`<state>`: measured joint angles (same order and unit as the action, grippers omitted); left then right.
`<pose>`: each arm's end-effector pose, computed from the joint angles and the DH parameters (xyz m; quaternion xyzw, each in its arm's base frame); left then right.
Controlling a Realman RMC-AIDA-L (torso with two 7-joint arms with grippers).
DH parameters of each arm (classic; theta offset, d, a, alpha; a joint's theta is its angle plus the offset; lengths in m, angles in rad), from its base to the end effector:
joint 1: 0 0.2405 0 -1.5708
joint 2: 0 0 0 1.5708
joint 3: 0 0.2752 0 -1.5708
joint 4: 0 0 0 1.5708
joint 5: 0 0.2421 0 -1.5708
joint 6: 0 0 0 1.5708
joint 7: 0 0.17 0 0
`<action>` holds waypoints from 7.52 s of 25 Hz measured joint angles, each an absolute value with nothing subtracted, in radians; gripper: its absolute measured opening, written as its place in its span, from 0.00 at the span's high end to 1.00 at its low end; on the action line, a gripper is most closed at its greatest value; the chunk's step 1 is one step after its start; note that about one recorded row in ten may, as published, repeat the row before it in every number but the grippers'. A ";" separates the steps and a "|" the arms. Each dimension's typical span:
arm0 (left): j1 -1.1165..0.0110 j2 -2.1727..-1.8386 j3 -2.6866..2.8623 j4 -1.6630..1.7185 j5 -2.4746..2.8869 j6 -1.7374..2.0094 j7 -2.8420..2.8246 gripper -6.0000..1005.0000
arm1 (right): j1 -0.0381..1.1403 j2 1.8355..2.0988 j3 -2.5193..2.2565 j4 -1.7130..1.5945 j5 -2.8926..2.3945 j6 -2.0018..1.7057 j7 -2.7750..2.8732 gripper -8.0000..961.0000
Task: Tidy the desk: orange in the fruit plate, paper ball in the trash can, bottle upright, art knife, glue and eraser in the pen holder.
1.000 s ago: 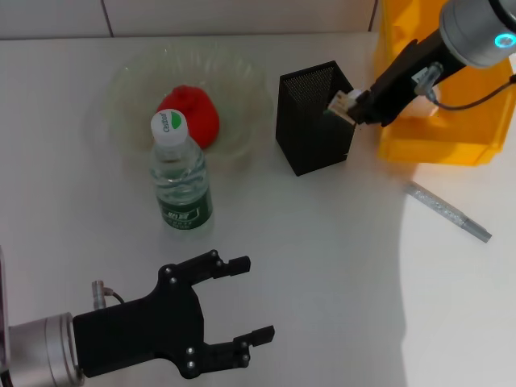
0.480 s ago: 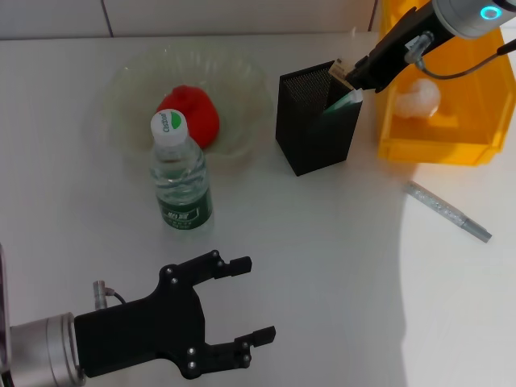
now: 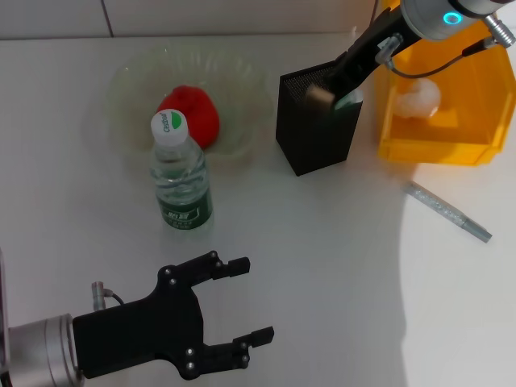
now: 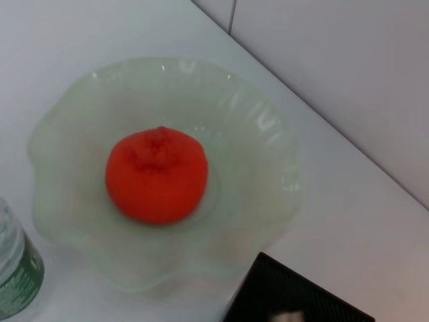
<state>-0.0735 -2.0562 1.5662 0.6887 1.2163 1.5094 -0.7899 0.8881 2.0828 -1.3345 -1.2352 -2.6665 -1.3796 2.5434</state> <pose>-0.2929 0.2288 -0.1013 -0.9327 -0.0558 -0.3345 0.1230 0.0980 0.4728 -0.0291 -0.9346 0.2124 -0.1264 0.2558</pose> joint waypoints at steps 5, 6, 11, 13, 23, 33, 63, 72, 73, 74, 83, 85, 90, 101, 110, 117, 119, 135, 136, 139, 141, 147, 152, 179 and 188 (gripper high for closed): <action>-0.074 -2.055 1.566 0.689 1.216 1.510 -0.790 0.19 | 0.890 2.084 -1.340 -1.237 -2.665 -1.390 2.543 0.84; -0.074 -2.053 1.565 0.689 1.216 1.510 -0.790 0.19 | 0.890 2.084 -1.343 -1.245 -2.665 -1.395 2.548 0.84; -0.073 -2.053 1.563 0.689 1.216 1.513 -0.791 0.19 | 0.885 2.085 -1.330 -1.312 -2.664 -1.465 2.582 0.54; -0.073 -2.053 1.563 0.689 1.216 1.515 -0.792 0.19 | 0.880 2.085 -1.328 -1.336 -2.664 -1.489 2.597 0.48; -0.072 -2.052 1.563 0.682 1.216 1.516 -0.790 0.19 | 0.732 2.082 -1.324 -1.611 -2.675 -1.711 2.690 0.31; -0.078 -2.053 1.561 0.672 1.216 1.516 -0.788 0.19 | 0.608 2.081 -1.324 -1.670 -2.676 -1.725 2.699 0.17; -0.080 -2.054 1.560 0.663 1.216 1.518 -0.790 0.19 | 0.569 2.078 -1.285 -1.360 -2.717 -1.639 2.639 0.17; -0.092 -2.056 1.560 0.663 1.216 1.519 -0.793 0.19 | 0.580 2.078 -1.284 -1.317 -2.741 -1.557 2.549 0.17; -0.092 -2.057 1.560 0.663 1.216 1.519 -0.793 0.19 | 0.584 2.078 -1.284 -1.308 -2.741 -1.553 2.546 0.17; -0.092 -2.057 1.560 0.663 1.216 1.519 -0.793 0.19 | 0.591 2.078 -1.284 -1.290 -2.741 -1.549 2.542 0.17; -0.092 -2.058 1.560 0.663 1.216 1.518 -0.795 0.19 | 0.617 2.079 -1.284 -1.205 -2.741 -1.506 2.534 0.17; -0.093 -2.058 1.560 0.663 1.216 1.518 -0.798 0.19 | 0.617 2.079 -1.284 -1.205 -2.741 -1.505 2.533 0.17; -0.094 -2.057 1.560 0.663 1.216 1.519 -0.799 0.19 | 0.616 2.079 -1.284 -1.201 -2.741 -1.504 2.529 0.22; -0.092 -2.057 1.560 0.664 1.216 1.534 -0.800 0.19 | 0.619 2.079 -1.284 -1.198 -2.741 -1.497 2.528 0.52; -0.093 -2.058 1.560 0.663 1.216 1.534 -0.797 0.19 | 0.620 2.077 -1.287 -1.198 -2.762 -1.496 2.528 0.56; -0.094 -2.059 1.560 0.663 1.216 1.534 -0.795 0.19 | 0.623 2.078 -1.294 -1.197 -2.784 -1.486 2.525 0.56; -0.094 -2.059 1.560 0.663 1.216 1.533 -0.794 0.19 | 0.623 2.078 -1.297 -1.191 -2.784 -1.477 2.525 0.56; -0.094 -2.060 1.560 0.663 1.216 1.529 -0.793 0.19 | 0.658 2.080 -1.301 -1.110 -2.786 -1.429 2.511 0.57; -0.094 -2.060 1.560 0.663 1.216 1.529 -0.793 0.19 | 0.659 2.080 -1.305 -1.107 -2.786 -1.423 2.511 0.57; -0.094 -2.060 1.560 0.663 1.216 1.529 -0.793 0.19 | 0.661 2.081 -1.319 -1.101 -2.785 -1.414 2.511 0.57; -0.094 -2.060 1.560 0.663 1.216 1.529 -0.793 0.19 | 0.665 2.081 -1.323 -1.090 -2.785 -1.405 2.511 0.60; -0.094 -2.060 1.560 0.663 1.216 1.530 -0.793 0.19 | 0.672 2.082 -1.324 -1.070 -2.784 -1.390 2.511 0.70; -0.094 -2.060 1.560 0.663 1.216 1.531 -0.793 0.19 | 0.675 2.083 -1.339 -1.061 -2.782 -1.383 2.511 0.73; -0.094 -2.062 1.552 0.663 1.216 1.528 -0.791 0.19 | 0.603 2.079 -1.152 -1.552 -2.425 -1.526 2.432 0.85; -0.095 -2.062 1.551 0.658 1.216 1.527 -0.790 0.19 | 0.601 2.082 -1.166 -1.390 -2.173 -1.246 2.239 0.85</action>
<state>-0.0952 -2.0617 1.5508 0.6585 1.2164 1.5265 -0.7905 0.6007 2.0824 -1.1662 -1.3902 -2.1728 -1.2459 2.2392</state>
